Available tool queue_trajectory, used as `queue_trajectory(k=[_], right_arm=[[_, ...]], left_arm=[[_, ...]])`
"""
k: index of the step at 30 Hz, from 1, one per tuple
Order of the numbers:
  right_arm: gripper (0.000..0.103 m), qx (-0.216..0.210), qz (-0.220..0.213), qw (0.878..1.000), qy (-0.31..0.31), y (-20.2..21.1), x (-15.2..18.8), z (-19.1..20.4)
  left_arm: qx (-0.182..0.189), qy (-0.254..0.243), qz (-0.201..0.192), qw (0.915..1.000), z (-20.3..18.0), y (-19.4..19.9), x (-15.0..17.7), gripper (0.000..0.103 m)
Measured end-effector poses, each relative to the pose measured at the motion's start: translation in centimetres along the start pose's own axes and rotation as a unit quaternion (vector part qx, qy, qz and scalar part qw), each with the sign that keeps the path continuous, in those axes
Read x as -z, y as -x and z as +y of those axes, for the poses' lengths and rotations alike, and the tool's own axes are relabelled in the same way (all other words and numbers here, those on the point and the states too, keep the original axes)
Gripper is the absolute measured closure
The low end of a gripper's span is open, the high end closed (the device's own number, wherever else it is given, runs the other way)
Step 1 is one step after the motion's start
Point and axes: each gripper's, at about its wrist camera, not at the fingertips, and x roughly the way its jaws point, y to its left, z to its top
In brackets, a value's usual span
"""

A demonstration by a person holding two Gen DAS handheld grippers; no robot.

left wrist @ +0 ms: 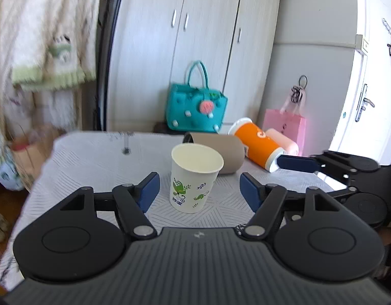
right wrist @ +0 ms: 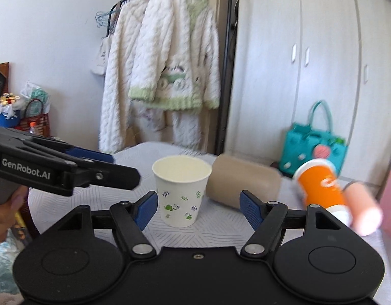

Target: Flip cup upright

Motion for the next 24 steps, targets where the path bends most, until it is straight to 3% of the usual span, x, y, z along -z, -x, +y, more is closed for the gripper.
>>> queue_trajectory(k=[4, 9, 14, 19, 24], right_arm=[[0.027, 0.036, -0.038, 0.998, 0.021, 2.8, 0.3, 1.8], [0.024, 0.064, -0.060, 0.996, -0.011, 5.8, 0.4, 2.7], [0.021, 0.078, -0.058, 0.994, -0.057, 7.6, 1.1, 2.6], [0.016, 0.132, -0.075, 0.983, -0.101, 8.5, 2.3, 2.5], [0.005, 0.174, -0.056, 0.979, -0.096, 8.5, 3.4, 2.7]], left_arm=[[-0.026, -0.022, -0.032, 0.9989, -1.5, 2.6, 0.5, 0.032], [-0.034, -0.015, -0.049, 0.9981, -2.4, 5.6, 1.2, 0.029], [-0.050, -0.015, -0.066, 0.9964, -3.2, 7.5, 2.2, 0.025], [-0.063, -0.005, -0.080, 0.9948, -3.4, 8.0, 2.7, 0.016], [-0.092, -0.015, -0.080, 0.9925, -3.7, 7.7, 3.4, 0.011]])
